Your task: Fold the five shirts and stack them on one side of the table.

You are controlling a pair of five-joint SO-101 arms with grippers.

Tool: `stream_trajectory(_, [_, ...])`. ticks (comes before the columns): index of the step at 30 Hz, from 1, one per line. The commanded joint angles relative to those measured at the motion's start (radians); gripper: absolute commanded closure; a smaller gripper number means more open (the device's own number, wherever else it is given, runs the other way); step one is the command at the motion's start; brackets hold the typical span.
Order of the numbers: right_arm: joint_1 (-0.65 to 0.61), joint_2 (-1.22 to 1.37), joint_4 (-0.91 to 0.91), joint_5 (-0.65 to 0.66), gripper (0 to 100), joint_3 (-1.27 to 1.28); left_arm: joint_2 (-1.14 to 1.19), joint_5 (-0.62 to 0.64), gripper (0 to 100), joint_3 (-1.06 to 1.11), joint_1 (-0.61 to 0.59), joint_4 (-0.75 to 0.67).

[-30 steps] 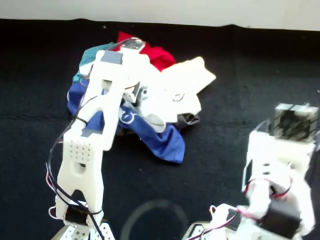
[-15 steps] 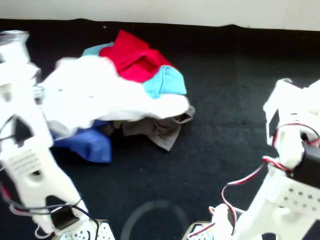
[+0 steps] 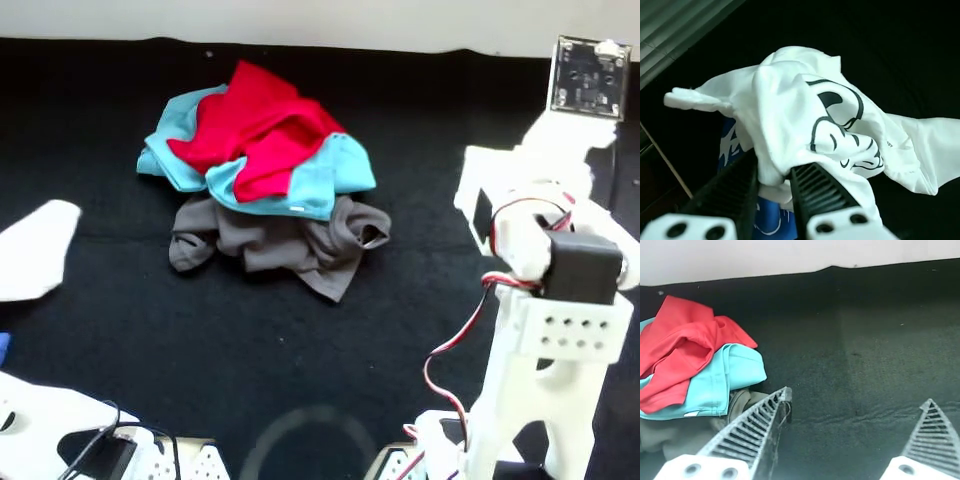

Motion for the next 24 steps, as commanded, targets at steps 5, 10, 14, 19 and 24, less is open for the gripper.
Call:
stream_trajectory(5, [-0.025,0.005,0.071,-0.009,62.6,-0.035,-0.079,-0.006,76,0.254,0.133,-0.023])
stream_trajectory(10, [-0.025,0.005,0.104,-0.006,62.6,-0.035,-0.116,0.003,76,0.271,0.277,0.057])
stream_trajectory(14, [-0.025,0.005,0.104,-0.006,62.6,-0.035,-0.183,0.038,76,0.252,0.475,0.117])
stream_trajectory(19, [-0.025,0.005,0.102,-0.006,62.6,-0.005,-0.188,0.143,75,0.257,0.769,0.117])
stream_trajectory(24, [-0.022,-0.002,0.096,-0.006,62.6,0.093,-0.062,0.301,73,0.252,1.029,0.092])
